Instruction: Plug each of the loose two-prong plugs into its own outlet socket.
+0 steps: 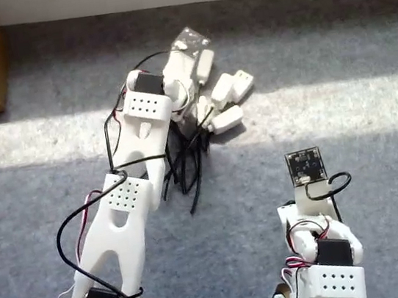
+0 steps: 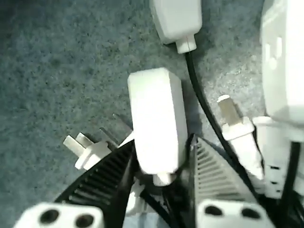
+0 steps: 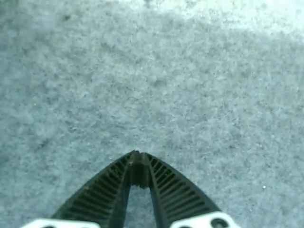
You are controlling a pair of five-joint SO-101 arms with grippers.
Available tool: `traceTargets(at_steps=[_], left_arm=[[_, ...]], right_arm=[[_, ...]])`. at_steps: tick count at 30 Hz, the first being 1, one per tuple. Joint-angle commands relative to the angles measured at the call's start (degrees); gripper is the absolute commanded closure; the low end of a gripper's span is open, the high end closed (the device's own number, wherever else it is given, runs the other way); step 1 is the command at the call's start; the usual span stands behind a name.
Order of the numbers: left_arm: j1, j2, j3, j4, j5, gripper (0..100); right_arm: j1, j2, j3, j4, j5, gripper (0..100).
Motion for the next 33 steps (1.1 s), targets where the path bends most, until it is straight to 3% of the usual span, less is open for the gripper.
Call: traceTargets(at_steps=[1,10,14,17,24,33], left_arm=[[-2.7,-3.1,-0.7,0.9,-5.7,96],[-8.1,-20.1,-4.4,15.7,-6.0,96],[-9.1,-29.5,2.3,16.6,-5.7,96],[-9.3,-39.1,18.0,16.7,-5.6,98],[-4.6,-71.1,72.1,16.6,-6.9,100],[9.3,-105.4,122.1,10.9,-23.6,100]], right_arm=[[-0.6,-0.4,2.6,-2.0,0.0,98.9],[-0.6,-0.4,3.6,-3.6,0.1,98.9],[-0.6,-0.4,3.6,-3.6,0.1,98.9],[-0.6,-0.4,3.6,-3.7,0.1,98.9],[-0.7,-0.4,3.6,-3.7,0.1,98.9],[-0.7,-0.4,3.6,-3.7,0.1,98.9]])
